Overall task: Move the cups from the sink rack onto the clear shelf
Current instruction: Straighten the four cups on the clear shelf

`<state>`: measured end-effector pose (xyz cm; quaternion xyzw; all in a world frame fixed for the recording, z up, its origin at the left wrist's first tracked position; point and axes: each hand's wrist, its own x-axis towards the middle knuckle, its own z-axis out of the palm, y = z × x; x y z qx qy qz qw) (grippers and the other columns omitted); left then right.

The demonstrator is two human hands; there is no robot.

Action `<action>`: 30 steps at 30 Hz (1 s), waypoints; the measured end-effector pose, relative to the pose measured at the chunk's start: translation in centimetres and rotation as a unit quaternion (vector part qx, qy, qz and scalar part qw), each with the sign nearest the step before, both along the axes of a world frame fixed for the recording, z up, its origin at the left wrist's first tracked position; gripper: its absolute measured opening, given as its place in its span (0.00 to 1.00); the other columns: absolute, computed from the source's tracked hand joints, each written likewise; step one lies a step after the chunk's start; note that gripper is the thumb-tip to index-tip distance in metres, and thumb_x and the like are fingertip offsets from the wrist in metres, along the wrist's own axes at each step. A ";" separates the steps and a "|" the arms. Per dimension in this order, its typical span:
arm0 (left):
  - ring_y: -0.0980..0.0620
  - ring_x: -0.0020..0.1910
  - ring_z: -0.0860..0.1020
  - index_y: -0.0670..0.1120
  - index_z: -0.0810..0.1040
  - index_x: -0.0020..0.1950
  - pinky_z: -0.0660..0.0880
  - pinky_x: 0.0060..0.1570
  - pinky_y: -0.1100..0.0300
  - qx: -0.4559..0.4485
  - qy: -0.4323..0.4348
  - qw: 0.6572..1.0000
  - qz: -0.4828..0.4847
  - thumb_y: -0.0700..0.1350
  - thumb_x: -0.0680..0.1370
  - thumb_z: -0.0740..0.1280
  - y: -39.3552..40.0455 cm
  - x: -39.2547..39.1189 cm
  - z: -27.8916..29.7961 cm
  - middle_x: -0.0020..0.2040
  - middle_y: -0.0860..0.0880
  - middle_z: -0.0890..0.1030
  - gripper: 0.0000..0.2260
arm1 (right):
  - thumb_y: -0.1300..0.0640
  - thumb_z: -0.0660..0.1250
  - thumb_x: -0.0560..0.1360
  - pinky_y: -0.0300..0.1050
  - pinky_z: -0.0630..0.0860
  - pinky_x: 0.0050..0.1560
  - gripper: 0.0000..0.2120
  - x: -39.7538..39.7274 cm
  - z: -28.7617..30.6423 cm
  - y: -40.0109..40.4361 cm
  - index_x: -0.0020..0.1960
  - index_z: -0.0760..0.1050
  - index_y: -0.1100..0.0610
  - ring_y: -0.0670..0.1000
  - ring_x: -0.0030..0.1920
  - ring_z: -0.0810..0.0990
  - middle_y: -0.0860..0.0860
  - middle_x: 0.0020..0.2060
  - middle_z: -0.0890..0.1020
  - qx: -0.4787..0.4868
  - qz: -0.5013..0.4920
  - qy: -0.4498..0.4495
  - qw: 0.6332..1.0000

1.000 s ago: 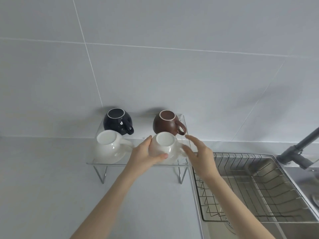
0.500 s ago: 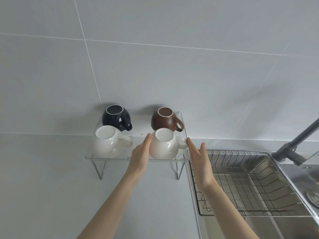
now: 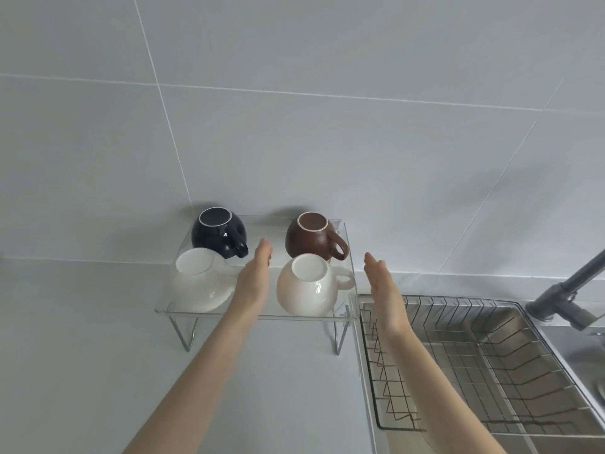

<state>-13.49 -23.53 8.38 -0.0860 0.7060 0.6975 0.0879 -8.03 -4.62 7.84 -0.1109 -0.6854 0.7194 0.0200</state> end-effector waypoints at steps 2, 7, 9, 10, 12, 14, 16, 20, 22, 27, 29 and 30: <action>0.53 0.74 0.60 0.46 0.61 0.72 0.54 0.74 0.51 0.004 0.006 1.000 -0.026 0.60 0.77 0.47 0.3 -2.1 0.8 0.75 0.50 0.62 0.28 | 0.46 0.45 0.79 0.42 0.48 0.71 0.22 -1.1 0.7 0.0 0.72 0.57 0.47 0.42 0.74 0.54 0.44 0.75 0.57 0.028 0.019 -0.009 0.999; 0.49 0.75 0.56 0.53 0.60 0.72 0.49 0.73 0.53 -0.042 -0.010 0.998 -0.053 0.64 0.75 0.44 2.0 -5.5 1.2 0.76 0.53 0.58 0.29 | 0.44 0.42 0.79 0.32 0.54 0.61 0.16 -2.4 1.4 -0.8 0.64 0.58 0.39 0.34 0.53 0.70 0.28 0.54 0.68 0.053 0.061 -0.036 0.996; 0.52 0.75 0.57 0.50 0.61 0.72 0.51 0.73 0.54 -0.025 -0.011 0.998 -0.060 0.65 0.75 0.44 2.5 -6.0 0.6 0.76 0.52 0.59 0.31 | 0.46 0.39 0.80 0.19 0.62 0.46 0.13 -2.3 2.4 -1.6 0.61 0.56 0.39 0.33 0.43 0.67 0.27 0.46 0.66 0.072 0.071 -0.028 0.995; 0.53 0.74 0.57 0.49 0.61 0.72 0.52 0.73 0.55 -0.016 -0.006 0.998 -0.065 0.65 0.75 0.44 2.6 -6.1 0.2 0.76 0.52 0.60 0.32 | 0.47 0.39 0.80 0.17 0.65 0.38 0.16 -2.5 2.4 -1.6 0.64 0.57 0.40 0.32 0.45 0.66 0.28 0.49 0.65 0.063 0.076 -0.025 0.995; 0.55 0.74 0.58 0.49 0.62 0.72 0.53 0.70 0.57 -0.010 -0.001 0.998 -0.067 0.66 0.74 0.44 2.6 -6.0 -0.2 0.75 0.52 0.61 0.33 | 0.45 0.38 0.79 0.18 0.65 0.43 0.23 -3.1 2.2 -1.4 0.71 0.57 0.46 0.35 0.54 0.62 0.32 0.62 0.62 0.036 0.081 -0.032 0.996; 0.56 0.73 0.58 0.50 0.63 0.72 0.53 0.68 0.58 -0.010 0.000 0.998 -0.068 0.68 0.72 0.44 2.4 -5.9 -0.4 0.75 0.52 0.62 0.35 | 0.43 0.37 0.79 0.22 0.64 0.48 0.26 -3.7 2.1 -1.1 0.74 0.53 0.50 0.38 0.57 0.59 0.39 0.72 0.56 0.031 0.093 -0.056 0.994; 0.57 0.73 0.59 0.51 0.63 0.72 0.53 0.69 0.58 -0.019 -0.002 0.997 -0.072 0.71 0.67 0.45 2.1 -5.6 -0.3 0.75 0.53 0.63 0.40 | 0.43 0.37 0.78 0.19 0.67 0.38 0.27 -4.5 2.2 -1.0 0.74 0.51 0.50 0.39 0.58 0.59 0.41 0.73 0.55 0.040 0.101 -0.068 0.992; 0.56 0.73 0.60 0.52 0.63 0.72 0.54 0.71 0.57 -0.034 0.001 0.997 -0.066 0.73 0.66 0.44 2.0 -4.7 -0.4 0.75 0.53 0.63 0.41 | 0.39 0.36 0.77 0.40 0.60 0.65 0.28 -5.9 1.8 -0.8 0.74 0.50 0.49 0.40 0.71 0.52 0.40 0.72 0.56 0.054 0.098 -0.064 0.992; 0.53 0.74 0.59 0.50 0.61 0.72 0.54 0.69 0.57 -0.031 0.000 0.998 -0.060 0.69 0.72 0.43 2.2 -4.2 -0.5 0.75 0.51 0.61 0.36 | 0.38 0.35 0.76 0.52 0.43 0.75 0.29 -6.7 1.4 -0.8 0.74 0.48 0.48 0.44 0.75 0.42 0.41 0.74 0.51 0.077 0.098 -0.061 0.990; 0.50 0.74 0.58 0.47 0.58 0.73 0.54 0.68 0.57 -0.024 -0.013 0.997 -0.066 0.65 0.75 0.42 2.3 -3.4 -0.5 0.76 0.49 0.59 0.33 | 0.41 0.34 0.78 0.47 0.38 0.74 0.30 -8.5 1.8 -0.5 0.74 0.51 0.55 0.38 0.69 0.49 0.47 0.76 0.51 0.107 0.098 -0.053 0.988; 0.51 0.74 0.58 0.47 0.58 0.73 0.54 0.69 0.57 -0.013 -0.017 0.998 -0.066 0.65 0.75 0.42 2.2 -3.4 -0.5 0.76 0.49 0.59 0.33 | 0.42 0.35 0.78 0.46 0.40 0.73 0.30 -8.9 2.0 -0.6 0.73 0.53 0.57 0.38 0.69 0.51 0.47 0.76 0.54 0.103 0.093 -0.050 0.989; 0.51 0.74 0.58 0.47 0.58 0.73 0.53 0.69 0.57 -0.011 -0.019 0.998 -0.065 0.65 0.75 0.42 2.2 -3.4 -0.5 0.76 0.49 0.59 0.33 | 0.42 0.35 0.78 0.46 0.39 0.73 0.29 -9.1 1.9 -0.7 0.74 0.51 0.55 0.40 0.72 0.49 0.46 0.76 0.52 0.095 0.092 -0.054 0.990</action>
